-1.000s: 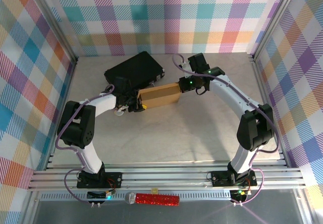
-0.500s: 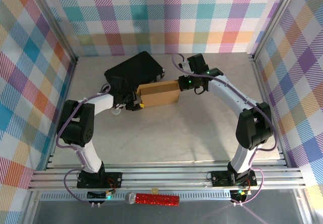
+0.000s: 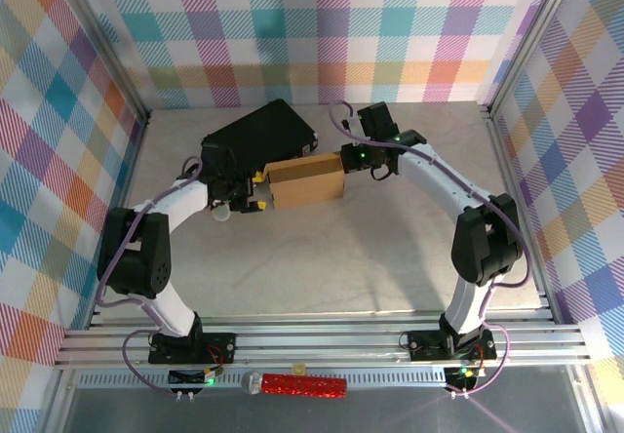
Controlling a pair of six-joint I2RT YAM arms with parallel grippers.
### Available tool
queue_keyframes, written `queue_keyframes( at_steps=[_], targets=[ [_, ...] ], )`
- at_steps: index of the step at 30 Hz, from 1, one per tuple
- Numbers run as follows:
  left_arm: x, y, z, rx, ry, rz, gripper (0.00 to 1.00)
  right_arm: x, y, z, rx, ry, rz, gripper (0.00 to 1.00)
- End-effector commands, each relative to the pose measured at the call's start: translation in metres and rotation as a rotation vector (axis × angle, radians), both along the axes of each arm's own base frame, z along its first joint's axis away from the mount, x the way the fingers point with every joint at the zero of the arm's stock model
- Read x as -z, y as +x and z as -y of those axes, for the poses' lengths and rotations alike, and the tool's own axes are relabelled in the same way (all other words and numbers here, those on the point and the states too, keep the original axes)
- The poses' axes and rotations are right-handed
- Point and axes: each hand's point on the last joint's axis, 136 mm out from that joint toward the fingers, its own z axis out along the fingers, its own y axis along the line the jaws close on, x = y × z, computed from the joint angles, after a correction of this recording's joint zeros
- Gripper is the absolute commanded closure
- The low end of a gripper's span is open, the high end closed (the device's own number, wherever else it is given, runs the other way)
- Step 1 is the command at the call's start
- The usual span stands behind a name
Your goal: Fold the paper box
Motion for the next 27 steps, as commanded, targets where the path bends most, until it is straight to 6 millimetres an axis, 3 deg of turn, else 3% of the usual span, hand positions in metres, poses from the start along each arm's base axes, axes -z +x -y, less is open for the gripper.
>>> queue_keyframes(
  at_steps=[1,6,10,14,18,23,27],
  targets=[
    [-0.017,-0.015,-0.019,0.04,0.113,0.017,0.4,0.028,-0.01,0.002,0.017,-0.053,-0.1,1.0],
    [-0.043,-0.022,-0.033,0.173,0.285,0.07,0.5,0.031,-0.01,0.002,0.041,-0.066,-0.122,1.0],
    [-0.08,-0.022,-0.052,0.379,0.515,0.156,0.56,0.033,-0.011,0.003,0.073,-0.075,-0.136,1.0],
    [-0.111,-0.017,-0.052,0.626,0.658,0.337,0.67,0.033,-0.013,0.003,0.098,-0.077,-0.144,1.0],
    [-0.12,-0.017,-0.041,0.874,0.723,0.467,0.65,0.034,-0.015,0.001,0.089,-0.076,-0.142,1.0],
    [-0.111,-0.021,-0.016,1.167,0.769,0.56,0.62,0.033,-0.013,0.0,0.078,-0.083,-0.142,1.0],
    [-0.112,-0.017,0.0,1.236,0.793,0.614,0.57,0.034,-0.013,-0.002,0.067,-0.085,-0.151,1.0]
  ],
)
